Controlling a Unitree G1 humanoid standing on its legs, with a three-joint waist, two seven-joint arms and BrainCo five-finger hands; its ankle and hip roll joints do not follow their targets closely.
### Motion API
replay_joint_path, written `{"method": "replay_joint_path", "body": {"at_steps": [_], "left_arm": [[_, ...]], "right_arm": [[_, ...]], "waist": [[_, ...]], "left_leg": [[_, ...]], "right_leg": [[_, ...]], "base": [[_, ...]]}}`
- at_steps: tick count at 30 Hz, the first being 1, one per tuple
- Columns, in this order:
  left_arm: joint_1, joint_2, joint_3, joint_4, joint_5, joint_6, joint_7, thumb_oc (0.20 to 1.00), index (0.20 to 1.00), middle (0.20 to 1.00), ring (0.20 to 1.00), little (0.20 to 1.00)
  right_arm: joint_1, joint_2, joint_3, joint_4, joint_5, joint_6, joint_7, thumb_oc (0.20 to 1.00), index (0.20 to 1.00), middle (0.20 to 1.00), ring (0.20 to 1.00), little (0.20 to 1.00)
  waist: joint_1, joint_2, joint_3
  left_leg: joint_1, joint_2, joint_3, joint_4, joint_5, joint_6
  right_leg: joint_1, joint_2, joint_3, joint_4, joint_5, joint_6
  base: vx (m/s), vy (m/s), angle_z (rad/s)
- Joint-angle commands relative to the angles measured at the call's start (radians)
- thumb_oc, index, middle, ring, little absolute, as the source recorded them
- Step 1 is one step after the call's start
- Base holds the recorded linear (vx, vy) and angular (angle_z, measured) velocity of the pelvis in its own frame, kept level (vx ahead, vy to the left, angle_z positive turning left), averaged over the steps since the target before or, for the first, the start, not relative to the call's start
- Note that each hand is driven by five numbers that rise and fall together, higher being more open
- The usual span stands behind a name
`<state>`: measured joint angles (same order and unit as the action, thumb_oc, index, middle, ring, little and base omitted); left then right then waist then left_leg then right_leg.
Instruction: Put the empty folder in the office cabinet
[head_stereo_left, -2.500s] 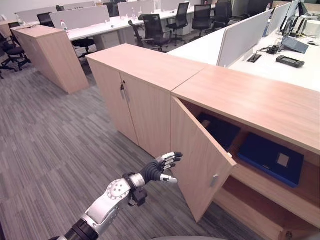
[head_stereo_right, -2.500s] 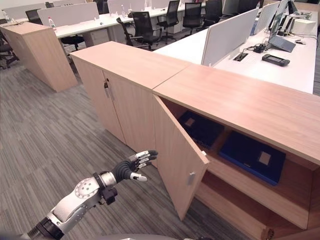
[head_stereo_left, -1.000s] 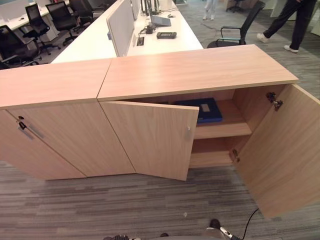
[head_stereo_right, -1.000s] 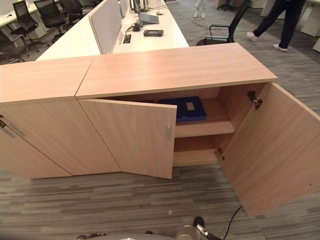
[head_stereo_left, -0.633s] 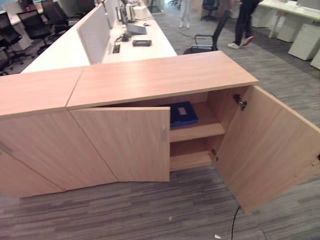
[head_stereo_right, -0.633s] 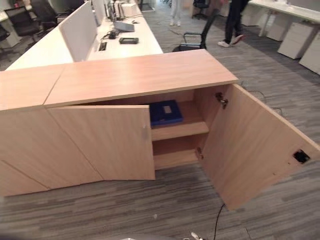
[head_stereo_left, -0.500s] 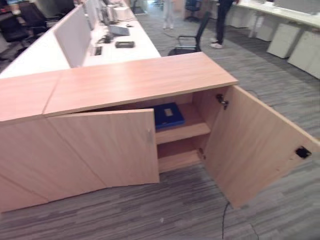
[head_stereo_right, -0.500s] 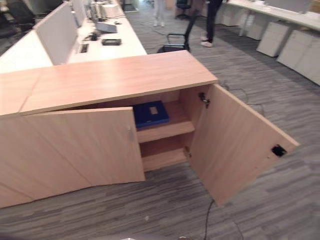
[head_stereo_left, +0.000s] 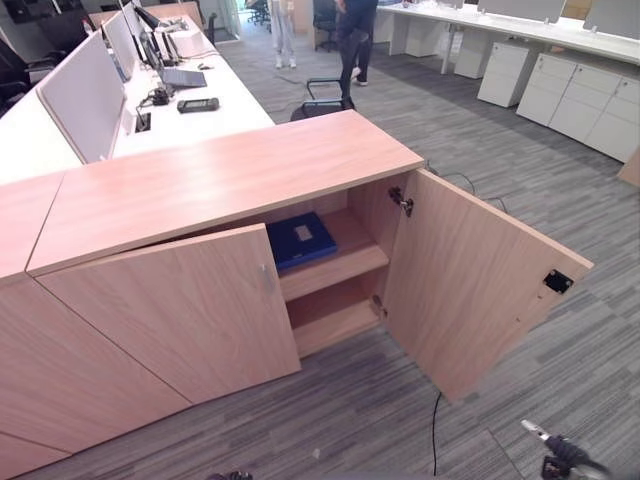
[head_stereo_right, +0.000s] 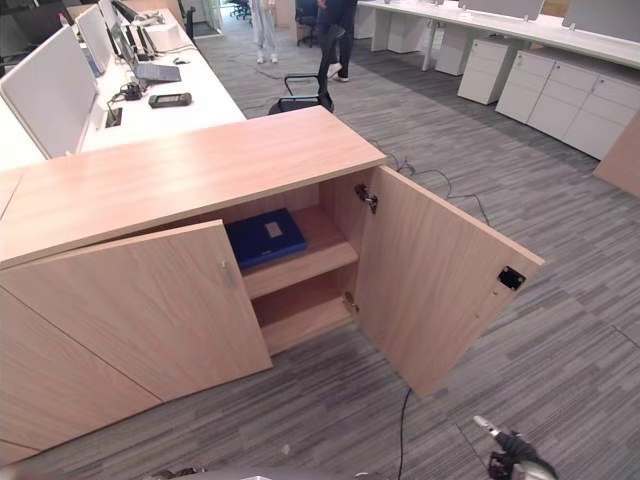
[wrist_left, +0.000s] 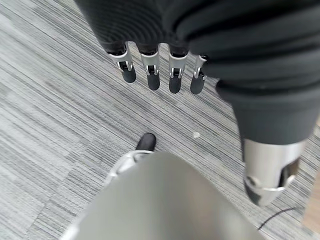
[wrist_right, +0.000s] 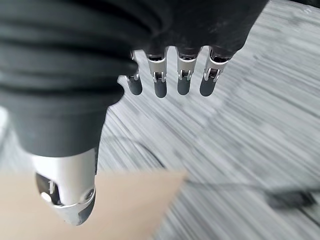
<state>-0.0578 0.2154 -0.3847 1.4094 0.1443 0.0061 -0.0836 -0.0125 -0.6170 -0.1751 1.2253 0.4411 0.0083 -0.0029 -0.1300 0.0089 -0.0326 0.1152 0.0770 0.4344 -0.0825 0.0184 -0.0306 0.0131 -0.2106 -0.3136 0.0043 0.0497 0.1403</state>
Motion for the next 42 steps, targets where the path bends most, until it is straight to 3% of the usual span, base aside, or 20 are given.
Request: {"method": "replay_joint_path", "body": {"at_steps": [1, 5, 10, 23, 34, 40, 42], "left_arm": [[-0.025, 0.015, 0.062, 0.047, 0.029, -0.005, 0.0, 1.0, 1.0, 1.0, 1.0, 1.0], [-0.02, 0.013, 0.057, 0.035, 0.034, -0.001, -0.004, 1.0, 1.0, 1.0, 1.0, 1.0], [-0.012, 0.019, 0.042, 0.026, 0.033, 0.002, -0.001, 1.0, 1.0, 1.0, 1.0, 1.0], [0.0, 0.032, 0.017, 0.041, 0.024, 0.004, -0.008, 1.0, 1.0, 1.0, 1.0, 1.0], [0.009, 0.027, 0.01, 0.04, 0.022, 0.004, -0.012, 1.0, 1.0, 1.0, 1.0, 1.0], [0.012, 0.024, 0.012, 0.029, 0.025, 0.007, -0.027, 1.0, 1.0, 1.0, 1.0, 1.0], [0.009, 0.023, 0.018, 0.022, 0.032, 0.01, -0.033, 1.0, 1.0, 1.0, 1.0, 1.0]], "right_arm": [[-0.138, -0.205, -0.02, 0.05, 0.013, -0.026, 0.017, 1.0, 1.0, 1.0, 1.0, 1.0], [-0.183, -0.145, 0.005, -0.077, -0.037, -0.049, -0.053, 1.0, 1.0, 1.0, 1.0, 1.0], [-0.285, -0.199, 0.092, -0.205, -0.115, -0.066, -0.079, 1.0, 1.0, 1.0, 1.0, 1.0], [-0.469, -0.206, 0.227, -0.109, -0.073, -0.069, -0.019, 1.0, 1.0, 1.0, 1.0, 1.0], [-0.545, -0.068, 0.376, -0.352, 0.056, -0.116, 0.043, 1.0, 1.0, 1.0, 1.0, 1.0], [-0.522, 0.021, 0.481, -0.489, 0.092, -0.102, 0.107, 1.0, 1.0, 1.0, 1.0, 1.0], [-0.492, 0.074, 0.563, -0.59, 0.121, -0.082, 0.157, 1.0, 1.0, 1.0, 1.0, 1.0]], "waist": [[-0.011, -0.04, 0.001], [-0.003, -0.034, 0.007], [0.012, -0.037, 0.008], [0.043, -0.047, -0.001], [0.058, -0.044, -0.005], [0.063, -0.041, -0.003], [0.064, -0.039, -0.001]], "left_leg": [[0.007, -0.009, -0.096, -0.001, -0.091, 0.004], [0.004, -0.008, -0.103, 0.0, -0.088, 0.005], [0.011, -0.007, -0.11, -0.001, -0.085, 0.0], [0.017, -0.005, -0.125, -0.005, -0.077, -0.009], [0.02, -0.003, -0.125, -0.005, -0.071, -0.014], [0.019, -0.003, -0.121, -0.005, -0.067, -0.018], [0.018, -0.003, -0.119, -0.005, -0.064, -0.021]], "right_leg": [[-0.038, 0.035, 0.034, -0.02, 0.028, 0.019], [-0.031, 0.041, 0.038, -0.024, 0.023, 0.016], [-0.007, 0.049, 0.037, -0.038, 0.017, 0.008], [0.022, 0.056, 0.021, -0.054, 0.015, 0.0], [0.035, 0.061, 0.022, -0.062, 0.013, -0.008], [0.036, 0.065, 0.024, -0.062, 0.005, -0.014], [0.035, 0.067, 0.025, -0.06, 0.001, -0.017]], "base": [[0.0, 0.0, 0.0], [-0.01, -0.017, -0.07], [0.0, -0.009, 0.01], [0.0, -0.013, 0.06], [0.0, -0.003, -0.03], [-0.01, -0.003, -0.11], [-0.02, 0.003, -0.16]]}}
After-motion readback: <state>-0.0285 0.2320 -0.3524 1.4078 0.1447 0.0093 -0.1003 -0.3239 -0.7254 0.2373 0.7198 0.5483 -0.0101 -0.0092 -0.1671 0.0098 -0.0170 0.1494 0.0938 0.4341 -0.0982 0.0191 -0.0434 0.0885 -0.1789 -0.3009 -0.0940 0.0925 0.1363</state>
